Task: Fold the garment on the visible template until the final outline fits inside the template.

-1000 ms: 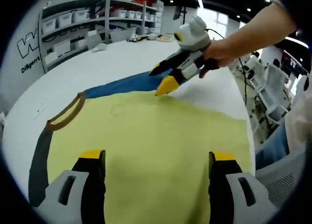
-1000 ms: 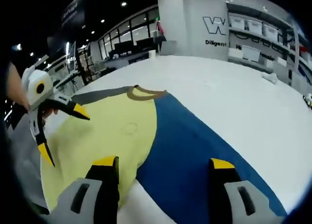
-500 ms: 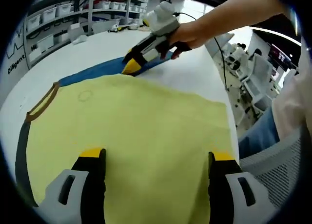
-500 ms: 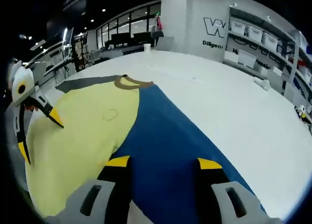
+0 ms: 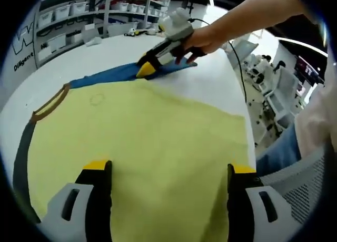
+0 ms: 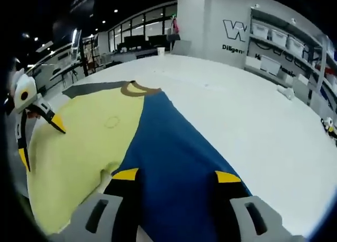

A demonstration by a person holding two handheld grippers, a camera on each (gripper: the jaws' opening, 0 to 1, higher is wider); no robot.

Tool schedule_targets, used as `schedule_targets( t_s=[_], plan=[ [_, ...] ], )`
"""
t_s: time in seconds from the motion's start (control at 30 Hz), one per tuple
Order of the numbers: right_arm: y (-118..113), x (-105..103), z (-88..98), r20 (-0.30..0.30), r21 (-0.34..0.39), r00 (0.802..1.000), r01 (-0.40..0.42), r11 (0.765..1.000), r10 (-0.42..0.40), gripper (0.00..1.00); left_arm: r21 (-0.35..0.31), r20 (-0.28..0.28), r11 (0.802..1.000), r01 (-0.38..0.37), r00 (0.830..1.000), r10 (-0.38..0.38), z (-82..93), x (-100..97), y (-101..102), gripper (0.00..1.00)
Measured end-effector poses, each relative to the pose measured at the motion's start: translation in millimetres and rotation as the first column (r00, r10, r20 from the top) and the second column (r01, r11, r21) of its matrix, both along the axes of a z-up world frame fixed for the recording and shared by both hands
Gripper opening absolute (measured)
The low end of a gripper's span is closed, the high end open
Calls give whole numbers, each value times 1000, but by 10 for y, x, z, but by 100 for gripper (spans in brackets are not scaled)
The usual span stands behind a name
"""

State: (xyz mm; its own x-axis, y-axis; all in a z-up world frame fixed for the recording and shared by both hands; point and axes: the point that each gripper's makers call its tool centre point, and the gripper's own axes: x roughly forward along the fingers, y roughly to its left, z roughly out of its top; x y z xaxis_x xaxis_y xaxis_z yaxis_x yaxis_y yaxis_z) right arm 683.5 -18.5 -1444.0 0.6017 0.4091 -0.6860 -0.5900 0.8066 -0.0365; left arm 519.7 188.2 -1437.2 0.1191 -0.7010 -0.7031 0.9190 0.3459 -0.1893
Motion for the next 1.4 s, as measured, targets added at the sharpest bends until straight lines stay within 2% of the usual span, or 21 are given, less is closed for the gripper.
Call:
schedule_targets(
  t_s=[0.03, 0.1, 0.13, 0.23, 0.27, 0.4, 0.43, 0.47, 0.5, 0.53, 0.6, 0.8, 1.0, 1.17, 1.23, 1.3, 1.4],
  plan=[
    [-26, -20, 31, 16, 3, 1000, -4, 1000, 4, 44, 1, -2, 1000, -10, 1000, 10, 11, 7, 26, 85],
    [-175, -108, 50, 3, 22, 999, 38, 999, -38, 44, 2, 15, 1000, -11, 1000, 11, 33, 11, 74, 84],
    [-238, -167, 77, 0, 58, 998, 69, 996, -69, 44, 5, 15, 1000, -14, 1000, 14, 39, 5, 95, 84],
    [-467, -363, 60, -19, 41, 994, 112, 993, -111, 40, 6, 7, 1000, -27, 1000, 27, 33, -5, 130, 84],
    [-549, -426, 50, -37, 71, 986, 163, 984, -161, 41, 8, 5, 1000, -30, 1000, 30, 25, -8, 133, 84],
    [-771, -622, 63, -68, 72, 959, 280, 957, -275, 41, 23, -13, 999, -39, 999, 39, -24, -44, 164, 85],
    [-829, -572, 91, -35, 84, 957, 289, 954, -287, 39, 20, -10, 999, -38, 999, 38, -22, -53, 168, 85],
    [-927, -589, 70, -46, 72, 943, 331, 941, -329, 37, 19, -8, 999, -38, 999, 38, -18, -55, 167, 86],
    [-953, -594, 79, -46, 79, 940, 340, 937, -338, 37, 19, -7, 999, -39, 999, 39, -17, -56, 169, 86],
    [-974, -585, 81, -42, 78, 940, 340, 937, -338, 38, 18, -6, 999, -39, 999, 39, -21, -51, 167, 86],
    [-1035, -586, 59, -14, -4, 956, 293, 956, -293, 34, 18, -2, 999, -39, 999, 39, -22, -49, 168, 86],
    [-1135, -428, 56, -10, 14, 955, 296, 955, -296, 39, 11, 0, 999, -48, 999, 48, -28, -45, 170, 86],
    [-1238, -431, 57, -18, 17, 954, 299, 954, -299, 46, 1, 4, 998, -63, 998, 63, -21, -37, 179, 85],
    [-1275, -404, 58, -59, -18, 951, 303, 953, -303, 46, -4, -26, 997, -81, 996, 81, 13, -22, 184, 86],
    [-1202, -403, 108, -51, 2, 955, 294, 956, -294, 46, -21, -5, 993, -116, 993, 116, 107, 82, 246, 86],
    [-1099, -407, 148, -37, -13, 965, 261, 965, -261, 48, -38, 34, 987, -159, 987, 160, 235, 240, 360, 85],
    [-837, -363, 258, -8, 28, 976, 218, 975, -218, 50, -44, 71, 969, -244, 967, 247, 359, 508, 658, 85]
  ],
)
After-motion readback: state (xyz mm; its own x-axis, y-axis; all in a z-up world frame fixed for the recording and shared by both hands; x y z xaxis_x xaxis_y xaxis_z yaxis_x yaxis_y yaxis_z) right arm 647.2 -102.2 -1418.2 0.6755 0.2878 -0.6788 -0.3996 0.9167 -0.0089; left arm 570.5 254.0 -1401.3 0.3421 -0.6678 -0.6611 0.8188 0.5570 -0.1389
